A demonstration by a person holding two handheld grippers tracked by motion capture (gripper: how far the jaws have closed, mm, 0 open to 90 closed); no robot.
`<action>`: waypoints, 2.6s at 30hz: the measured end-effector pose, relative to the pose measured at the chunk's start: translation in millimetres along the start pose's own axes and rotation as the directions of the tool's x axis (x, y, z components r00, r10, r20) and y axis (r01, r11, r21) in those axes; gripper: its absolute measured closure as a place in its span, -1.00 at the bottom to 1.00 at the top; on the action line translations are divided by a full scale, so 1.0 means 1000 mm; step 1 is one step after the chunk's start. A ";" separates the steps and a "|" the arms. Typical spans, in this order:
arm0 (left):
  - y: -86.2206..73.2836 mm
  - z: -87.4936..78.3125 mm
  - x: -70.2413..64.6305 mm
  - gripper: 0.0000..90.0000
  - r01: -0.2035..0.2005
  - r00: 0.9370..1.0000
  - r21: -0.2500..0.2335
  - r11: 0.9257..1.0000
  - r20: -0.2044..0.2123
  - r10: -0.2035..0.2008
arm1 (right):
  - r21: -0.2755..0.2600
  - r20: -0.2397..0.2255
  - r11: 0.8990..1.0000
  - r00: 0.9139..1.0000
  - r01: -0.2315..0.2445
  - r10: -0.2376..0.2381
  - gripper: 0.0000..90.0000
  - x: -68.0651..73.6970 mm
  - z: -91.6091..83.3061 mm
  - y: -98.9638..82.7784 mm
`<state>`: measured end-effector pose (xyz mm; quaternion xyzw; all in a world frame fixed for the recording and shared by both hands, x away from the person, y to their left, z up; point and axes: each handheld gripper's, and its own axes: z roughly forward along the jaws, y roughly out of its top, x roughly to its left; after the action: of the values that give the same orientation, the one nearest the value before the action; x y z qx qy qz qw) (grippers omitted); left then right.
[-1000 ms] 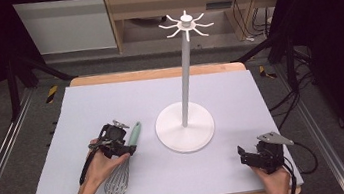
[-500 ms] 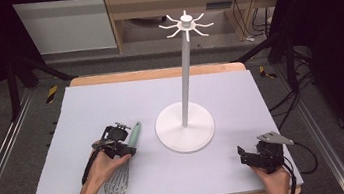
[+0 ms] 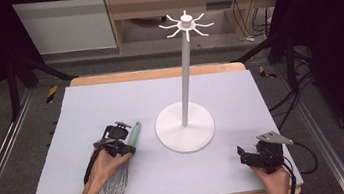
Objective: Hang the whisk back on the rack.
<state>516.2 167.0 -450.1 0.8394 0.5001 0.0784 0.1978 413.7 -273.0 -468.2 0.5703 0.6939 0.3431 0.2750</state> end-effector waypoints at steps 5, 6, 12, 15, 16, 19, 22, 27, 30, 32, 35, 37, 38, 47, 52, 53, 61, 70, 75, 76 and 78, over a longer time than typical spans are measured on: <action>0.001 -0.001 0.001 0.47 0.010 1.000 0.008 1.000 -0.001 -0.010 | 0.000 -0.001 1.000 1.000 -0.001 0.001 -0.75 0.000 0.000 0.000; 0.001 -0.001 0.001 0.48 0.013 1.000 0.007 1.000 0.000 -0.013 | 0.000 0.000 1.000 1.000 -0.001 0.001 -0.75 0.000 0.000 0.000; -0.002 -0.007 0.002 0.51 0.012 1.000 -0.014 1.000 0.006 -0.012 | 0.001 0.002 1.000 1.000 -0.007 0.007 -0.75 0.000 0.000 0.000; -0.003 -0.013 0.002 0.52 0.012 1.000 -0.033 0.999 0.017 -0.011 | 0.001 0.002 1.000 1.000 -0.009 0.009 -0.75 0.000 0.000 0.000; -0.003 -0.015 0.002 0.52 0.006 1.000 -0.038 0.999 0.018 -0.005 | 0.002 0.001 1.000 1.000 -0.012 0.012 -0.75 0.000 0.000 0.000; -0.004 -0.025 0.001 0.53 0.003 1.000 -0.063 0.998 0.029 -0.001 | 0.002 0.002 1.000 1.000 -0.009 0.009 -0.75 -0.001 0.000 0.000; -0.005 -0.031 0.000 0.53 -0.002 1.000 -0.082 0.997 0.031 0.005 | 0.001 0.003 1.000 1.000 -0.010 0.010 -0.75 -0.001 0.000 0.000; -0.009 -0.044 -0.002 0.53 -0.013 0.999 -0.128 0.992 0.043 0.019 | -0.001 0.003 1.000 1.000 -0.009 0.009 -0.75 -0.001 0.000 0.000; -0.012 -0.051 -0.002 0.53 -0.016 0.998 -0.157 0.987 0.050 0.024 | -0.002 0.004 1.000 1.000 -0.008 0.008 -0.75 -0.001 0.000 0.000; -0.013 -0.055 -0.001 0.53 -0.012 0.998 -0.179 0.984 0.052 0.022 | -0.001 0.004 1.000 1.000 -0.010 0.010 -0.75 -0.001 -0.001 0.000; -0.017 -0.063 -0.001 0.53 -0.008 0.998 -0.229 0.973 0.061 0.022 | 0.001 0.005 1.000 1.000 -0.010 0.010 -0.75 -0.001 0.000 0.000; -0.020 -0.069 0.000 0.53 -0.009 0.997 -0.254 0.967 0.068 0.027 | -0.001 0.005 1.000 1.000 -0.009 0.009 -0.75 -0.001 -0.001 0.000; -0.021 -0.072 0.000 0.53 -0.013 0.997 -0.263 0.965 0.071 0.033 | -0.002 0.005 1.000 1.000 -0.008 0.008 -0.75 -0.001 0.000 0.000; -0.033 -0.097 0.004 0.53 0.004 0.995 -0.383 0.924 0.090 0.033 | 0.000 0.006 1.000 1.000 -0.012 0.012 -0.75 0.000 0.000 0.000; -0.038 -0.109 0.005 0.53 0.008 0.995 -0.445 0.896 0.092 0.038 | -0.001 0.008 1.000 1.000 -0.010 0.010 -0.75 -0.001 -0.001 0.000; -0.039 -0.111 0.005 0.53 0.009 0.995 -0.458 0.889 0.094 0.038 | -0.001 0.008 1.000 1.000 -0.010 0.010 -0.75 -0.001 -0.001 0.000; -0.042 -0.124 0.003 0.53 -0.002 0.995 -0.542 0.840 0.084 0.057 | -0.005 0.009 1.000 1.000 -0.008 0.008 -0.75 -0.001 -0.001 0.000; -0.044 -0.136 -0.003 0.53 -0.010 0.996 -0.657 0.754 0.062 0.067 | -0.010 0.009 1.000 1.000 -0.011 0.011 -0.75 -0.001 -0.002 0.000; -0.041 -0.145 -0.006 0.53 -0.008 0.995 -0.689 0.724 0.068 0.077 | -0.011 0.009 1.000 1.000 -0.011 0.011 -0.75 -0.001 -0.002 0.000; -0.040 -0.146 -0.007 0.53 -0.010 0.995 -0.693 0.721 0.068 0.079 | -0.012 0.009 1.000 1.000 -0.008 0.009 -0.75 -0.001 -0.001 0.000; -0.038 -0.148 -0.009 0.53 -0.011 0.994 -0.702 0.712 0.070 0.085 | -0.011 0.009 1.000 1.000 -0.012 0.012 -0.75 -0.001 -0.002 0.000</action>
<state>432.1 213.4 -330.5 0.7174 0.4011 0.2262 0.5228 413.0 -274.0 -466.8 0.5745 0.6872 0.3460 0.2792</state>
